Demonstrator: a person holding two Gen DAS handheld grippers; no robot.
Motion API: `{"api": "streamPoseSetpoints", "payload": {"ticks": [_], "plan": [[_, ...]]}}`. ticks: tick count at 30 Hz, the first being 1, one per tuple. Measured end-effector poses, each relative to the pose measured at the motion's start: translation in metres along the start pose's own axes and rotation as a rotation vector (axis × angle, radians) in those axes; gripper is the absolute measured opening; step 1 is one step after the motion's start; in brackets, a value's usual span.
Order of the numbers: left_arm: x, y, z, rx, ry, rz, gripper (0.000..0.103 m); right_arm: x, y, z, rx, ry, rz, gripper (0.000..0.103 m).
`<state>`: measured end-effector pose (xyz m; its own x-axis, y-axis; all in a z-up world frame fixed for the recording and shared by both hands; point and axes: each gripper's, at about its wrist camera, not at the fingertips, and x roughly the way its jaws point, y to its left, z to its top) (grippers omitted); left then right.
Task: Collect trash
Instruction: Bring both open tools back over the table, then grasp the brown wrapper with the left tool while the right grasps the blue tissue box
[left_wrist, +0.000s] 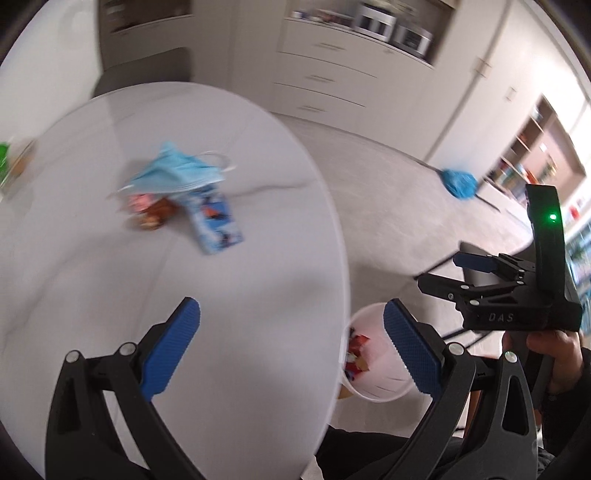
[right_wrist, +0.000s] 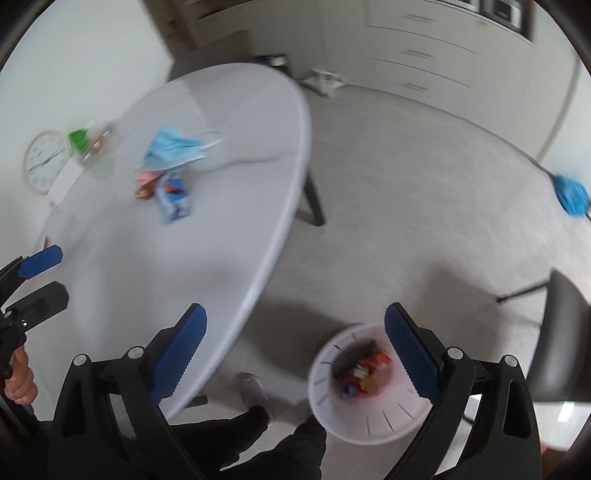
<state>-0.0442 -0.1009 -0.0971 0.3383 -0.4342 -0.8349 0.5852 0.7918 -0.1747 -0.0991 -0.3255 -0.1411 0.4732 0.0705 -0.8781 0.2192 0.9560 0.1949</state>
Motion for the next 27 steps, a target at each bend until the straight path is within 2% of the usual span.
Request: {"api": "streamPoseSetpoints", "payload": {"ticks": [10,18,21,27], "plan": [[-0.005,0.060,-0.004,-0.132,-0.028,0.085,0.095,0.021,0.067,0.038,-0.140,-0.005,0.056,0.096],[0.008,0.103,0.002,-0.208,-0.017,0.149,0.095,0.093,0.124,0.086,-0.200,0.014,0.048,0.099],[0.015,0.115,0.004,-0.216,-0.007,0.158,0.095,0.122,0.140,0.101,-0.215,0.027,0.008,0.099],[0.030,0.141,0.014,-0.266,0.011,0.163,0.095,0.163,0.152,0.121,-0.228,0.054,-0.040,0.099]]}}
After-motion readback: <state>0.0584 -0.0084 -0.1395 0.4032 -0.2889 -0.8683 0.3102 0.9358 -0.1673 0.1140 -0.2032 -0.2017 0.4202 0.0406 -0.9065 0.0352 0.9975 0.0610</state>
